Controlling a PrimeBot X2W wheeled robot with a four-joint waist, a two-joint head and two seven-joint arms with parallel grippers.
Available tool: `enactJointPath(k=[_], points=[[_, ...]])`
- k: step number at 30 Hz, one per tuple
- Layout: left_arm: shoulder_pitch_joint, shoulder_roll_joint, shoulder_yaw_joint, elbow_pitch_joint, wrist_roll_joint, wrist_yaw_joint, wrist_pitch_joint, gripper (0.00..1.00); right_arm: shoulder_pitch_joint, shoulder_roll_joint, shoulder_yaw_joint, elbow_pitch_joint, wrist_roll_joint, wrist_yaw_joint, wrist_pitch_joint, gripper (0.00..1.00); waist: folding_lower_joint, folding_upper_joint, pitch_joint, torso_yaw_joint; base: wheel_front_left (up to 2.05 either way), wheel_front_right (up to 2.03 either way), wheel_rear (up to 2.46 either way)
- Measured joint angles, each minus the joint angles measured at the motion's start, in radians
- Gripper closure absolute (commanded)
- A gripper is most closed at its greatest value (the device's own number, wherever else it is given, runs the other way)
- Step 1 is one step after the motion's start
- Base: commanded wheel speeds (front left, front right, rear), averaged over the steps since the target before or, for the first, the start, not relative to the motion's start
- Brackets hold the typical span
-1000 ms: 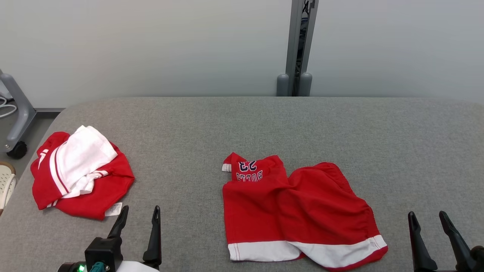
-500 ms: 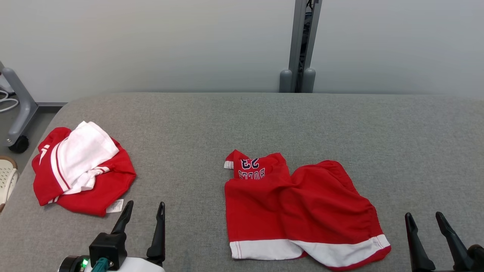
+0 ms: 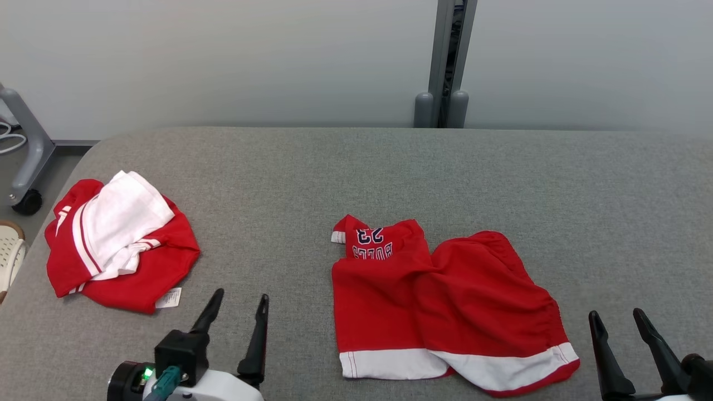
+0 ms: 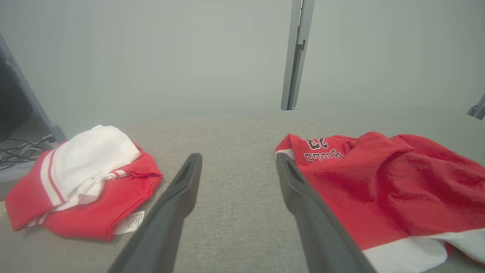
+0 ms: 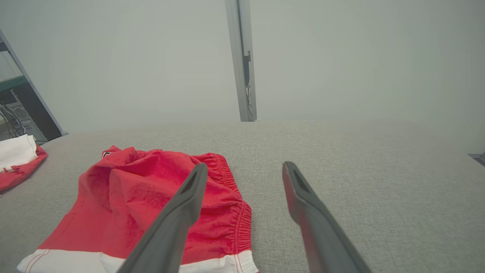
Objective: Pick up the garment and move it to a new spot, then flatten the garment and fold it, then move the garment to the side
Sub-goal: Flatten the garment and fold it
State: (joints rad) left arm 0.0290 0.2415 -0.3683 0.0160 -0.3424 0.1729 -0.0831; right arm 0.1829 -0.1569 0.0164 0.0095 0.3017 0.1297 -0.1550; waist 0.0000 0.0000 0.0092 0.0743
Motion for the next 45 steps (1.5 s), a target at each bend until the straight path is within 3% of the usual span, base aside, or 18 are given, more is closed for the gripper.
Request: enactJointPath(k=[6, 12, 30, 32, 33, 34, 35, 36, 45], points=[[-0.021, -0.013, -0.089, 0.006, -0.062, -0.083, 0.186, 0.0, 0.0, -0.044, 0.027, 0.0, 0.037, 0.0, 0.083, 0.0, 0.0, 0.0, 0.036, -0.004, 0.0, 0.0, 0.0], [-0.037, -0.022, -0.124, -0.001, -0.129, -0.131, 0.302, 0.0, -0.004, -0.089, 0.058, -0.01, 0.071, 0.0, 0.158, 0.0, 0.0, 0.0, 0.087, -0.015, 0.0, 0.0, 0.0], [-0.099, -0.032, -0.156, 0.044, -0.249, -0.216, 0.431, 0.0, -0.069, -0.177, 0.162, -0.013, 0.17, 0.0, 0.329, 0.0, 0.0, 0.0, 0.263, -0.028, 0.0, 0.0, 0.0], [-0.109, -0.035, -0.156, 0.056, -0.258, -0.223, 0.434, 0.15, -0.08, -0.19, 0.175, -0.013, 0.182, 0.0, 0.342, 0.0, 0.0, 0.0, 0.275, -0.028, 0.0, 0.0, 0.0], [-0.116, -0.035, -0.157, 0.062, -0.257, -0.224, 0.433, 0.31, -0.084, -0.194, 0.183, -0.016, 0.186, 0.0, 0.347, 0.17, 0.0, 0.0, 0.28, -0.028, 0.0, 0.0, 0.0], [-0.121, -0.036, -0.156, 0.067, -0.258, -0.225, 0.432, 0.53, -0.09, -0.196, 0.186, -0.018, 0.187, 0.0, 0.348, 0.5, 0.0, 0.0, 0.284, -0.028, 0.0, 0.0, 0.0], [-0.125, -0.037, -0.156, 0.074, -0.26, -0.226, 0.43, 0.75, -0.095, -0.201, 0.192, -0.021, 0.192, 0.0, 0.351, 0.71, 0.0, 0.0, 0.288, -0.028, 0.0, 0.0, 0.0], [-0.129, -0.037, -0.155, 0.08, -0.259, -0.226, 0.424, 1.0, -0.097, -0.204, 0.194, -0.027, 0.192, 0.0, 0.346, 1.0, 0.0, 0.0, 0.292, -0.028, 0.0, 0.0, 0.0], [-0.143, -0.033, -0.157, 0.082, -0.263, -0.243, 0.396, 1.0, -0.092, -0.227, 0.194, -0.108, 0.269, 0.0, 0.291, 1.0, 0.0, 0.0, 0.301, -0.029, 0.0, 0.0, 0.0]])
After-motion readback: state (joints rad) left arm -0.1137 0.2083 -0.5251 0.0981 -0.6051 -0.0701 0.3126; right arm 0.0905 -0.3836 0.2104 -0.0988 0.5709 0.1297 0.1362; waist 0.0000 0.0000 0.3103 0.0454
